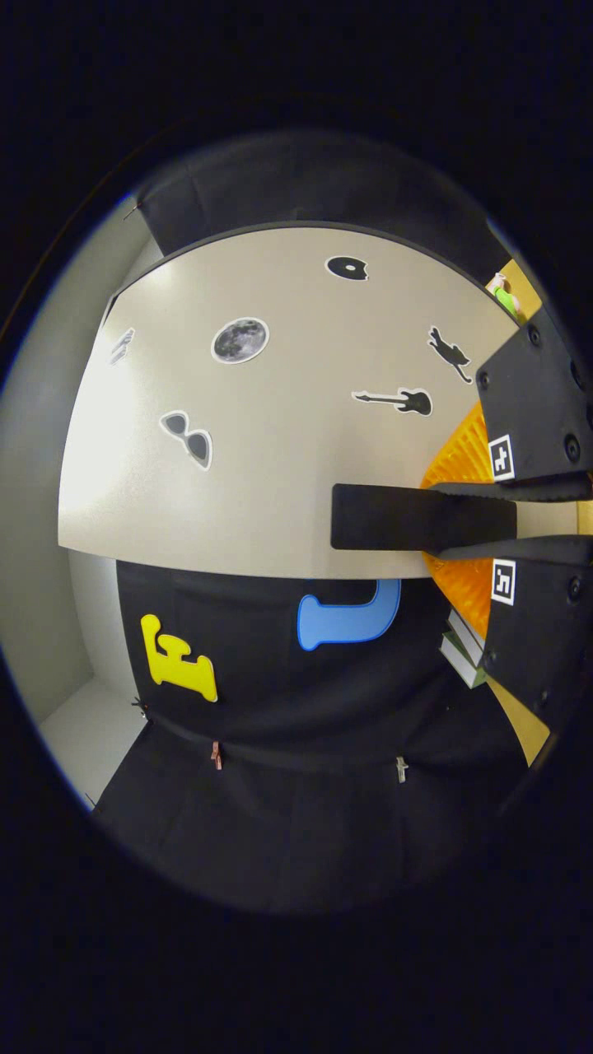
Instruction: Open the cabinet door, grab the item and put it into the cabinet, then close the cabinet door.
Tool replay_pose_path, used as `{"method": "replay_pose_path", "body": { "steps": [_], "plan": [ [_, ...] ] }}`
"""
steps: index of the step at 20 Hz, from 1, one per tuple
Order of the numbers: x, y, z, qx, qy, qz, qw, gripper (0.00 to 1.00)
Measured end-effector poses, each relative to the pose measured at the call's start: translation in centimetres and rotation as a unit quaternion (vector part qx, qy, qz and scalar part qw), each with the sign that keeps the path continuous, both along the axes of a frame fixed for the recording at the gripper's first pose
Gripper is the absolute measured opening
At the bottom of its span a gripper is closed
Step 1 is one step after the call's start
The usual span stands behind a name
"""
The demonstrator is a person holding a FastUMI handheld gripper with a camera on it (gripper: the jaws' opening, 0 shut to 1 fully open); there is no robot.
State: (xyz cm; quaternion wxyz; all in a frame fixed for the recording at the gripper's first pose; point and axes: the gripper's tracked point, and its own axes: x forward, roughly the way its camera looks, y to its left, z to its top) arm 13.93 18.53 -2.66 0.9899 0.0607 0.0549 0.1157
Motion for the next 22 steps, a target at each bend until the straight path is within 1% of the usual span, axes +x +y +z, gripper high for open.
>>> {"method": "replay_pose_path", "body": {
  "steps": [4,5,10,17,22],
  "plan": [
    [-3.9,-2.1,0.5,0.015,0.006,0.030,0.999,0.19],
    [-4.2,-2.2,0.6,0.016,0.008,0.035,0.999,0.19],
    [-6.5,-3.5,0.9,0.019,0.017,0.045,0.999,0.19],
    [-8.9,-6.7,1.3,0.022,0.021,0.037,0.999,0.19],
    [-10.6,-9.8,1.5,0.015,0.016,0.015,1.000,0.19]
  ]
}}
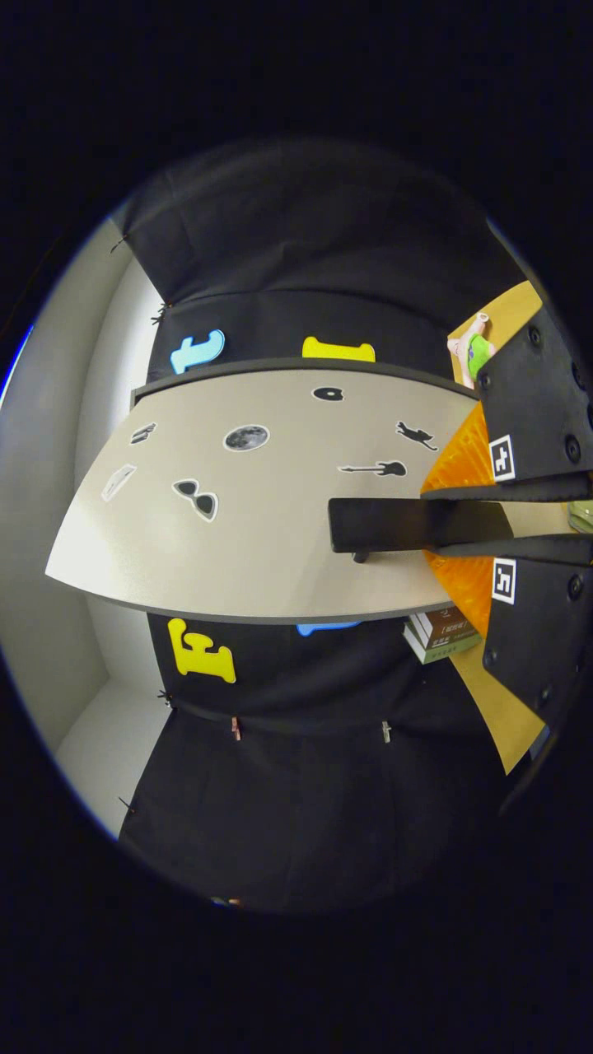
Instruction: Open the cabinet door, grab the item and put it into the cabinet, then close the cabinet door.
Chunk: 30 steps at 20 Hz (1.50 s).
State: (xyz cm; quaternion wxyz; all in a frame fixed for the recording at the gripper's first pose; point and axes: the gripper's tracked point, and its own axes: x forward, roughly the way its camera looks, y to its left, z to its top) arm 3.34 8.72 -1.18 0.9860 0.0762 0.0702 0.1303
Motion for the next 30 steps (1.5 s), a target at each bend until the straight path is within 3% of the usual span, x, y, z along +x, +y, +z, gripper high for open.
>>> {"method": "replay_pose_path", "body": {
  "steps": [7,8,11,12,23,27,29,30],
  "plan": [
    [-0.3,-7.2,-0.1,-0.041,-0.009,-0.095,0.995,0.18],
    [-0.7,-7.9,-0.4,-0.042,-0.010,-0.111,0.993,0.11],
    [-1.1,-10.2,-0.5,-0.040,-0.001,-0.158,0.987,0.10],
    [-0.9,-10.7,-0.8,-0.038,0.002,-0.164,0.986,0.06],
    [-1.7,-13.1,0.6,-0.069,-0.029,-0.192,0.979,0.07],
    [-1.8,-14.7,2.8,-0.066,-0.074,-0.231,0.968,0.68],
    [-2.0,-13.8,3.9,-0.045,-0.096,-0.223,0.969,0.99],
    [-1.6,-13.1,4.3,-0.036,-0.104,-0.216,0.970,0.97]
  ]
}}
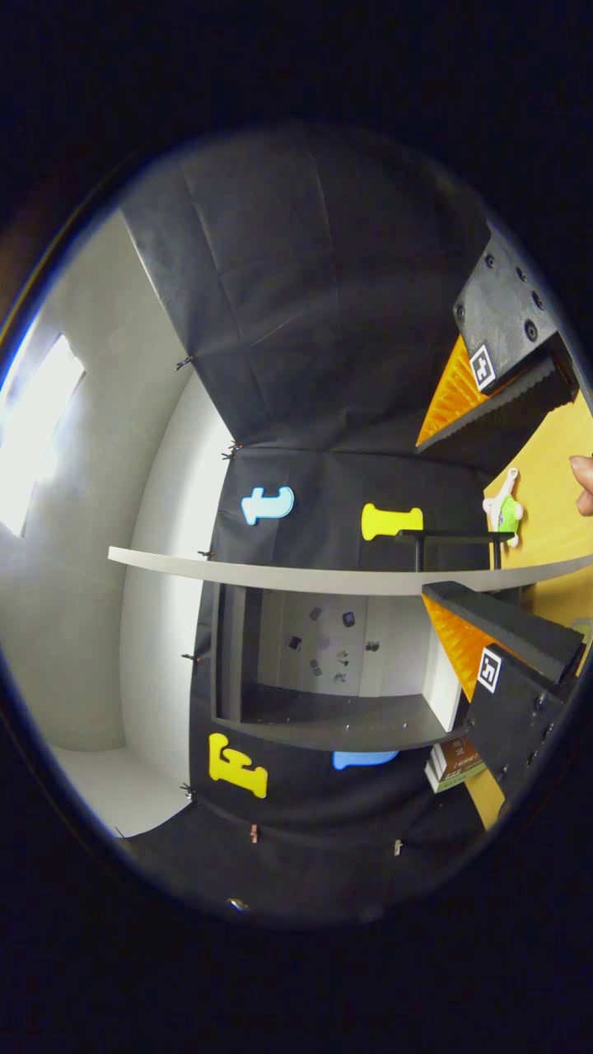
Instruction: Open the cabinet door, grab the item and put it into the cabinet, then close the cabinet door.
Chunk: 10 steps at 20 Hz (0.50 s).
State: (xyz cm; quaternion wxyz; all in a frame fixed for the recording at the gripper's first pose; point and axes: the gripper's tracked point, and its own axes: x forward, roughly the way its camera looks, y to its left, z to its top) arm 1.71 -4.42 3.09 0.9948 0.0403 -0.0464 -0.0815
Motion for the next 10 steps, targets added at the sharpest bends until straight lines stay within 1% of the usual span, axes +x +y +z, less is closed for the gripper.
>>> {"method": "replay_pose_path", "body": {
  "steps": [3,4,7,10],
  "plan": [
    [-0.2,2.5,1.0,0.001,-0.026,0.045,0.999,0.97],
    [-0.1,3.3,1.1,-0.005,-0.031,0.066,0.997,0.97],
    [-0.4,6.0,0.1,-0.004,-0.017,0.114,0.993,0.97],
    [-0.9,8.1,-0.5,-0.018,-0.008,0.147,0.989,0.97]
  ]
}}
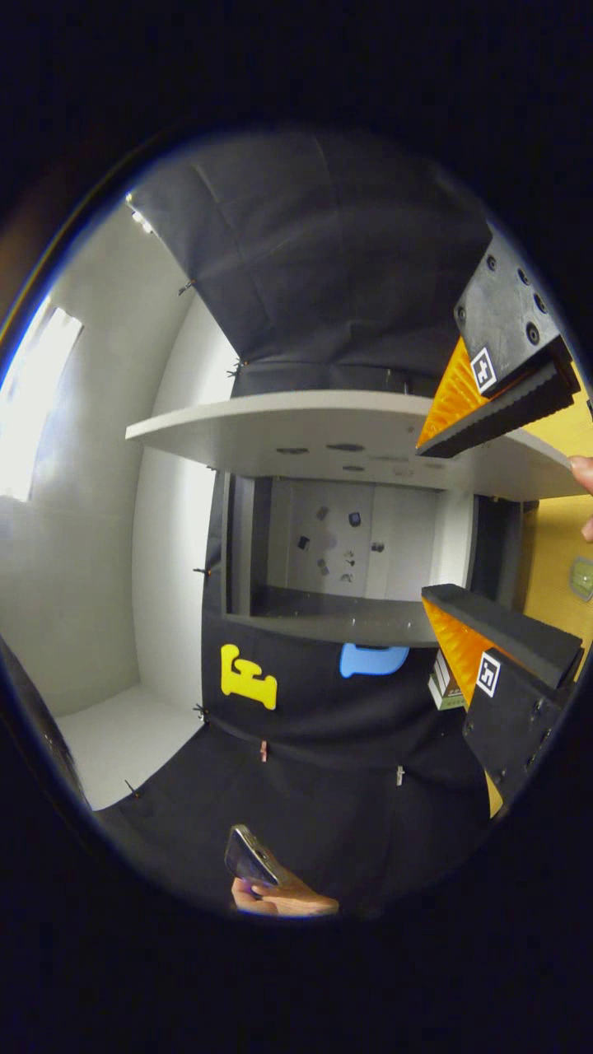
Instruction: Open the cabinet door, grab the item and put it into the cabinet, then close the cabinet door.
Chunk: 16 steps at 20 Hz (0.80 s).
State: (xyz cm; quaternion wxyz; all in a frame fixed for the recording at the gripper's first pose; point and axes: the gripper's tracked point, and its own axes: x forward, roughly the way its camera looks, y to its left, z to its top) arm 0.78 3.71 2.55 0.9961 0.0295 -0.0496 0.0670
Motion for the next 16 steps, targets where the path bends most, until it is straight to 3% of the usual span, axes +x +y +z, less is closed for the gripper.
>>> {"method": "replay_pose_path", "body": {
  "steps": [5,9,16],
  "plan": [
    [-0.2,3.8,-4.0,0.000,0.070,0.047,0.996,0.97],
    [-1.0,4.7,-8.3,-0.006,0.149,0.052,0.987,0.98],
    [-2.8,4.9,-16.6,-0.001,0.279,0.037,0.960,0.98]
  ]
}}
